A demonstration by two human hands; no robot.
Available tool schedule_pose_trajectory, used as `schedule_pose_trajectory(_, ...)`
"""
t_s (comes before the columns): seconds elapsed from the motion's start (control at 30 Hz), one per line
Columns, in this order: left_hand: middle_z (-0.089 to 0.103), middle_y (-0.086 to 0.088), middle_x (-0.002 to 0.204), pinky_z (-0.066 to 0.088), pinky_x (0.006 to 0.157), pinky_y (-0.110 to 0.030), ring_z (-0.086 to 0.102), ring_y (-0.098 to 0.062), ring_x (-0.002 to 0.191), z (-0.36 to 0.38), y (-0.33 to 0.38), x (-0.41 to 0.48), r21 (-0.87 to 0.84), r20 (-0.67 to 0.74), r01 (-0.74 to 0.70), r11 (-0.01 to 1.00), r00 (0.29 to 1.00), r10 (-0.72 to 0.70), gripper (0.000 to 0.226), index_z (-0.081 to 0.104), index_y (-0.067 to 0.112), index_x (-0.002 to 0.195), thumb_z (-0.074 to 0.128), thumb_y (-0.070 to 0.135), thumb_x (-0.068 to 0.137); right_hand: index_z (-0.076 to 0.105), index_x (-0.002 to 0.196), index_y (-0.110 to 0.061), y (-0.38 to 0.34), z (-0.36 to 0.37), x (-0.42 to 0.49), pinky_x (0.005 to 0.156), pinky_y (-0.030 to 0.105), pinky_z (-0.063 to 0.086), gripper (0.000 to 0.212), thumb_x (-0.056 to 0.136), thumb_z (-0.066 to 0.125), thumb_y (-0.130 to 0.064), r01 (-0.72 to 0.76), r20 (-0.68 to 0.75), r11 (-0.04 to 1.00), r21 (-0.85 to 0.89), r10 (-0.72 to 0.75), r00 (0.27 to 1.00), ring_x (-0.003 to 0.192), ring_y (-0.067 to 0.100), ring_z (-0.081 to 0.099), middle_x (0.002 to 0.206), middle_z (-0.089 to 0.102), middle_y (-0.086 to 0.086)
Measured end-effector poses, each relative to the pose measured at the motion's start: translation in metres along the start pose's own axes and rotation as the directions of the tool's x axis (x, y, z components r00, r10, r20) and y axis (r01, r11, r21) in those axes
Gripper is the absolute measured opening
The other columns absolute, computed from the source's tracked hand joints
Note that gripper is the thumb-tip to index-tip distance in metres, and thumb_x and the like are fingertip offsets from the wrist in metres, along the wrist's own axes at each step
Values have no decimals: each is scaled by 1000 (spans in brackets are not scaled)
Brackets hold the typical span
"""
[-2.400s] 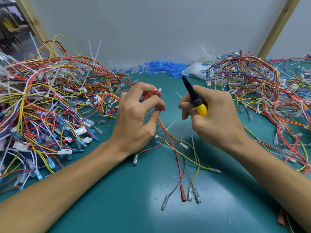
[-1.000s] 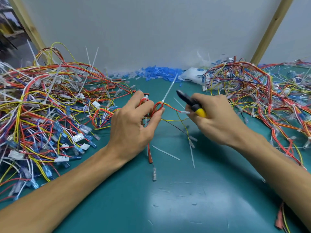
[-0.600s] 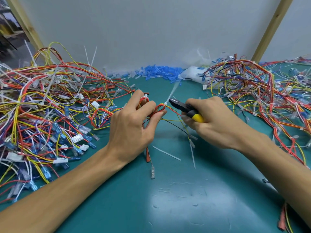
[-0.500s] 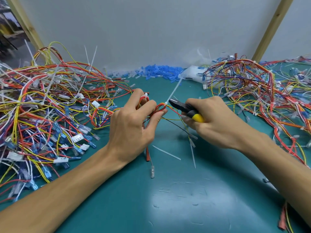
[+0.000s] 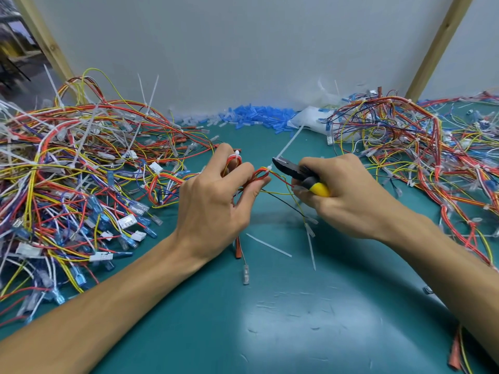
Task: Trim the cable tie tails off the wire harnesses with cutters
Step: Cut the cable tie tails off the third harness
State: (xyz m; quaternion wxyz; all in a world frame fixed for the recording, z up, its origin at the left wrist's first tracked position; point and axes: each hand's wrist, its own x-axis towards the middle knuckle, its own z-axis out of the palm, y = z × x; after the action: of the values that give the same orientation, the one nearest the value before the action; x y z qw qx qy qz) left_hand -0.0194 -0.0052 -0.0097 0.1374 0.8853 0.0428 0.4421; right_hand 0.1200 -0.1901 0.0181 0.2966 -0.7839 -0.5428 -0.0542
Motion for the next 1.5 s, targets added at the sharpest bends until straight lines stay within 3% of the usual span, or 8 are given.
schedule_pose_trajectory(0.27,33,7,92,36,49,-38,34,-19,65,-1,1,1,-61,-80,-10,998,997,5,33,56,17,78,69,33,103,55,76,-15,-1,2,0,56,45,40,22,94,66,-21,-44,-18,999,-3,44,999,59,27,41,57,50,2)
schedule_pose_trajectory(0.47,29,11,93,29,50,-32,32,-16,63,0,0,1,10,-18,15,1000,1000,-15,31,56,19,79,68,37,101,58,78,-13,-2,0,0,57,46,42,16,88,59,-26,-37,-32,999,21,38,999,60,29,44,59,54,2)
schedule_pose_trajectory(0.8,29,10,94,36,46,-37,33,-17,64,-1,1,1,-48,-71,-27,998,997,24,33,61,16,80,65,38,104,51,74,-17,1,5,0,56,42,38,26,94,67,-21,-80,-33,997,5,80,996,58,25,40,56,49,2)
schedule_pose_trajectory(0.93,31,10,94,32,48,-33,32,-16,65,-1,0,1,2,-23,-13,1000,1000,13,30,59,20,79,67,37,102,57,78,-16,-3,2,1,57,41,40,17,88,60,-29,-55,-53,998,15,56,997,59,24,40,58,52,2)
schedule_pose_trajectory(1.13,31,11,92,35,45,-35,33,-15,60,0,-2,1,13,-37,31,999,999,-31,31,57,21,78,69,37,101,57,77,-13,-6,-1,1,57,38,37,19,88,56,-28,-55,-51,998,29,57,997,60,24,38,58,50,2)
schedule_pose_trajectory(1.33,30,11,93,32,46,-33,31,-16,62,0,0,1,13,-49,12,1000,999,-12,32,60,19,79,69,39,102,56,76,-15,-7,2,-1,56,47,40,18,87,56,-28,-43,-8,999,-9,43,999,61,31,43,58,50,5)
schedule_pose_trajectory(1.5,34,9,93,31,48,-33,35,-17,64,-1,-1,2,19,-21,-6,1000,1000,7,32,61,18,80,67,40,102,55,74,-15,-6,1,-1,55,46,38,19,90,62,-22,-17,36,1000,5,17,999,59,29,38,55,45,5)
